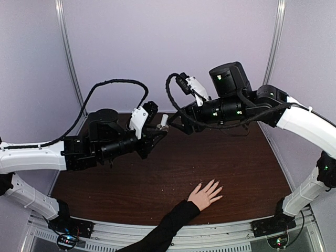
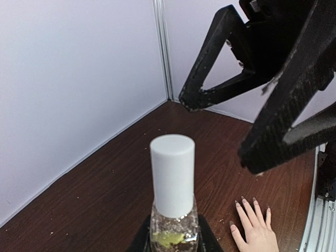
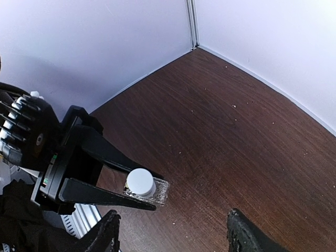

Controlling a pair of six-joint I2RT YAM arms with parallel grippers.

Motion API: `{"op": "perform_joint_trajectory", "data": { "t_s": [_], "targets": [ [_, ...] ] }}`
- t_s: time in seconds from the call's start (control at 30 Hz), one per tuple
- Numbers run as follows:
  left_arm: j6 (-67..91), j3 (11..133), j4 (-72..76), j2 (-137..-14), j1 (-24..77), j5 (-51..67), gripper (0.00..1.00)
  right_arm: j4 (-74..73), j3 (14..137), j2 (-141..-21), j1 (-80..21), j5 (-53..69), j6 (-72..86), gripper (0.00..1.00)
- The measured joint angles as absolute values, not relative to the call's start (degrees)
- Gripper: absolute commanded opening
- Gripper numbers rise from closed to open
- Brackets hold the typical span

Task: Paint the nails
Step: Unscrew the nail polish bottle cap from the nail polish bottle.

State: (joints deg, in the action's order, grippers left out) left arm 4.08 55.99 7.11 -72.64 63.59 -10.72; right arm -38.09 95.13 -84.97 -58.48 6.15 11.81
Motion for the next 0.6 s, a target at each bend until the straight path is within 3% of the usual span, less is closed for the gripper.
{"op": "perform_joint_trajectory", "data": {
  "t_s": [0.6],
  "targets": [
    [2.5,56.0,7.2,-74.9,64.6,-14.5,0.0,-38.0,97.2,-89.7,-58.5,5.1,16.7,0.55]
  ]
}}
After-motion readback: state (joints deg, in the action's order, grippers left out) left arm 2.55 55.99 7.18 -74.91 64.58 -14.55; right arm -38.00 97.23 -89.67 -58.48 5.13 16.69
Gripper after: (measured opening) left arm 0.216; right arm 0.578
